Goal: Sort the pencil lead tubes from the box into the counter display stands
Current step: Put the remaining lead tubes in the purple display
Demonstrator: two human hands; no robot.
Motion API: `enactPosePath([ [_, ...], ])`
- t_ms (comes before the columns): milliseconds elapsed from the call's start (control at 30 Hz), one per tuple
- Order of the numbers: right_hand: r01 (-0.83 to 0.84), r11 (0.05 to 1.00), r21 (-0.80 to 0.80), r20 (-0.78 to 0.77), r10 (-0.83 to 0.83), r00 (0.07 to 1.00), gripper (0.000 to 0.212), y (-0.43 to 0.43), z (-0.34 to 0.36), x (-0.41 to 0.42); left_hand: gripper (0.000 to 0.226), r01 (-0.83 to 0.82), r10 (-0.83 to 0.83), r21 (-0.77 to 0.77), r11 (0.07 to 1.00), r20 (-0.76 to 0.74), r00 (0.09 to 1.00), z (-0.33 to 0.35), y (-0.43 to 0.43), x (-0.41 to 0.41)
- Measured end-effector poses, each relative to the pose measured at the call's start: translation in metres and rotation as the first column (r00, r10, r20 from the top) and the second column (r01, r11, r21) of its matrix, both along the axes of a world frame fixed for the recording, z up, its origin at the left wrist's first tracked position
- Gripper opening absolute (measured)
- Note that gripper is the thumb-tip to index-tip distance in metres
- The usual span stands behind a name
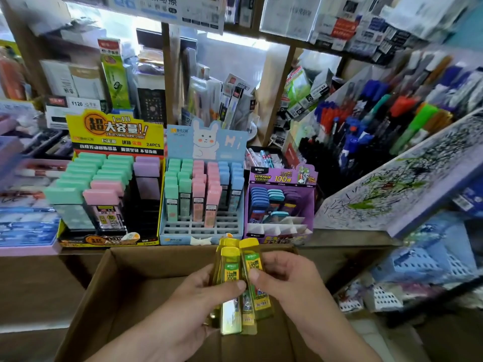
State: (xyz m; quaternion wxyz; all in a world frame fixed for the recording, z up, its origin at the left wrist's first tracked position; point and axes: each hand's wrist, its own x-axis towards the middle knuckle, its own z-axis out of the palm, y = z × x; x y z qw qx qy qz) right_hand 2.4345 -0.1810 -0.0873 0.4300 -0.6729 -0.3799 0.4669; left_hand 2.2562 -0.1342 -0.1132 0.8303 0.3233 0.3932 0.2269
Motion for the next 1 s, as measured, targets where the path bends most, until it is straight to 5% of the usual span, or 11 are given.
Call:
enactPosePath([
  [367,-0.003,0.994,0.106,-0.08,0.012,0.997,0.013,0.006,-0.008,0.01,0.025,-0.097,0.116,0.107,0.989,-0.193,0.974,0.003,0.004,0.011],
  [500,0.012,0.983,0.183,-0.127,0.011,0.992,0.032,0.006,0.0,0.022,0.025,-0.102,0.124,0.103,0.989,-0.225,0.967,-0.004,0.009,0.007],
  [600,-0.018,0.964,0.264,0.07,0.0,0.998,0.042,0.006,0.015,0.038,0.05,-0.084,0.096,0.073,0.994,-0.183,0.978,-0.004,0.012,0.003],
  [700,-0.028,0.945,0.327,0.283,-0.07,0.956,0.027,0.009,0.028,0.057,0.058,-0.06,0.07,0.069,0.996,-0.153,0.986,-0.004,0.013,0.0],
  [1000,0.07,0.871,0.487,0.328,-0.256,0.909,0.017,0.036,0.049,0.113,0.054,-0.051,0.061,0.077,0.996,-0.13,0.99,-0.004,0.013,-0.001],
])
